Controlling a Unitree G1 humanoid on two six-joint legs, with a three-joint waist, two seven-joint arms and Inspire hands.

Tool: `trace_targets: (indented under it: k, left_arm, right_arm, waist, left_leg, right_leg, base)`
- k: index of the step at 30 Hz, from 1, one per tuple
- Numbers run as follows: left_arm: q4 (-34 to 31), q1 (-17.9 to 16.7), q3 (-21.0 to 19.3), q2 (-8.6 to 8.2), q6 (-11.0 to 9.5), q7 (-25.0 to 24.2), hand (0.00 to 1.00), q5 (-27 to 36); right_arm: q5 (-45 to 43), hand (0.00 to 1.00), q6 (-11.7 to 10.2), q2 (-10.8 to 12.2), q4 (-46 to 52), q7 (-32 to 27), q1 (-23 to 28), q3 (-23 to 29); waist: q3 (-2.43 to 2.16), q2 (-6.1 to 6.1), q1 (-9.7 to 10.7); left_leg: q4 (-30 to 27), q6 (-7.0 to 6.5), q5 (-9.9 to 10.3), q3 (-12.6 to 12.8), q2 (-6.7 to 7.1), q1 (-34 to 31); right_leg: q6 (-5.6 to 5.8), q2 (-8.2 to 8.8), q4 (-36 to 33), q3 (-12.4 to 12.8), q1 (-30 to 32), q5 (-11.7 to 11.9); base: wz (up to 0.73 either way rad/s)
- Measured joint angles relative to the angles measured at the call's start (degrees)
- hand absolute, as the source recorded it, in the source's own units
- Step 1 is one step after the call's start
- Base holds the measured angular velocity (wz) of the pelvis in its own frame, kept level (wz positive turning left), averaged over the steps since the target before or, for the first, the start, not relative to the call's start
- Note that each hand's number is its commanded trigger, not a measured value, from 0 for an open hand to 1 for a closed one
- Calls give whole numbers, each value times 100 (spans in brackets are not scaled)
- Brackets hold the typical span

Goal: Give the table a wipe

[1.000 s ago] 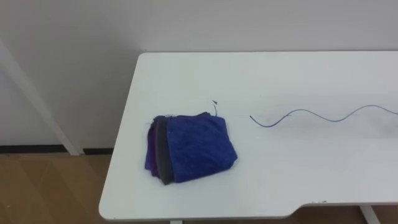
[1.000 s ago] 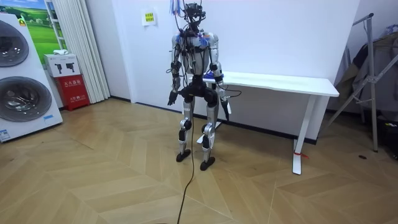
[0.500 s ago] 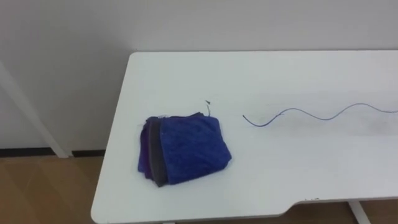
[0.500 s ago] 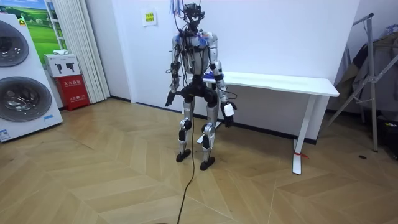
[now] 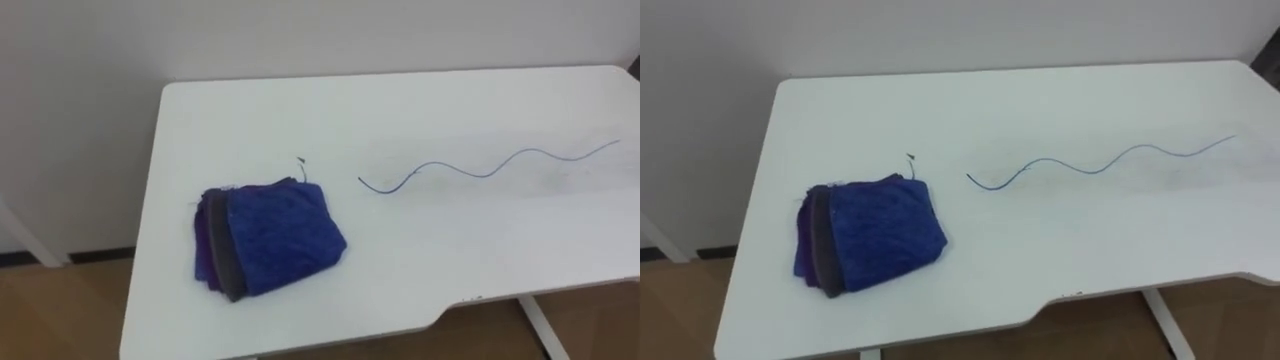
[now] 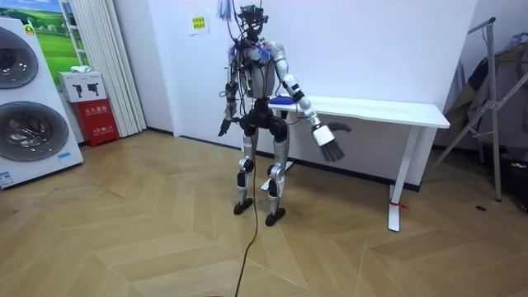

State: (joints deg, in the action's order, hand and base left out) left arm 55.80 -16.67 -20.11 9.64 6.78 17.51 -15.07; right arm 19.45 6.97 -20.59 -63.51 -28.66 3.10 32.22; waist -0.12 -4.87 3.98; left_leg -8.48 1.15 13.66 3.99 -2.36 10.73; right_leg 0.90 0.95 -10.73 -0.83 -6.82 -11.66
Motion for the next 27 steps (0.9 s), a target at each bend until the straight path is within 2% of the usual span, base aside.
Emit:
trace_targets:
  k: [2, 4, 6, 8, 10, 11, 13, 16, 17, 23, 27]
  left_arm:
    - [-14, 19, 197, 12, -67, -74, 0, -3]
    - [-27, 58, 316, 11, -133, -113, 0, -4]
    - [-23, 20, 362, 16, -211, -197, 0, -4]
    - [-23, 35, 504, 71, -226, -195, 0, -4]
    - [-15, 19, 643, 63, -229, -196, 0, -11]
    - [-9, -13, 733, 54, -227, -208, 0, -9]
    - [-21, -8, 822, 48, -226, -222, 0, -9]
    - [-85, 38, 857, 25, -224, -286, 0, -9]
    - [-86, 38, 907, 13, -224, -286, 0, -8]
    - [-88, 129, 1043, 7, -335, -295, 0, -7]
    - [-201, 150, 1162, 10, -361, -283, 0, -12]
  right_arm:
    - [-462, 0, -147, -1, 692, -327, -146, -165]
    - [-920, 0, -203, 12, 1302, -553, -166, -230]
    - [-1537, 0, -223, 35, 2174, -734, -163, -338]
    - [-2287, 0, -394, 35, 3074, -939, -184, -638]
    - [-2709, 0, -419, 47, 3797, -951, -165, -892]
    - [-2999, 0, -460, 54, 4294, -941, -167, -1130]
    - [-3364, 0, -577, 57, 4761, -921, -171, -1383]
    - [-4213, 0, -582, 132, 5355, -846, -182, -1621]
    - [-4339, 0, -590, 136, 5567, -794, -199, -1764]
    - [-5009, 0, -729, 210, 6193, -442, -286, -2340]
    - [-5342, 0, -736, 231, 6455, -258, -308, -2701]
  waist:
    - [10, -13, -46]
    - [8, -20, -151]
    - [30, 1, -213]
    - [15, 41, -237]
    - [11, 69, -318]
    - [27, 87, -319]
    - [32, 66, -350]
    - [51, 32, -483]
    - [54, 36, -577]
    - [72, 70, -729]
    - [64, 78, -777]
  left_leg:
    - [-10, 0, 0, 20, 0, -4]
    - [-16, 0, 0, 60, 0, -25]
    - [-18, 0, 0, 70, 1, -88]
    - [-26, 1, 0, 69, -2, -129]
    - [-11, 1, 0, 69, -3, -115]
    - [-10, 1, 0, 57, -3, -102]
    - [-10, 1, 0, 37, -5, -93]
    - [-3, 1, 0, 20, -9, -98]
    - [-4, 1, 0, 8, -8, -97]
    - [-7, 1, 0, -18, -11, -104]
    - [-6, 1, 0, -44, -14, -127]
  right_leg:
    - [4, 2, 11, 3, 16, 4]
    - [4, -1, -1, 54, 69, 4]
    - [6, 0, -8, 62, 107, 6]
    - [2, -4, -22, 63, 183, 8]
    - [2, -8, -21, 66, 155, 8]
    - [2, -7, -16, 55, 101, 8]
    - [2, -5, 2, 12, 75, 8]
    - [2, 4, 4, -95, 72, 8]
    - [2, 6, 0, -95, 75, 8]
    - [2, 7, 9, -146, 80, 8]
    - [2, 7, 10, -181, 85, 8]
  base:
    - [-3]
    - [-10]
    - [-8]
    - [0]
    - [0]
    - [0]
    - [8]
    - [5]
    - [0]
    - [1]
    - [3]
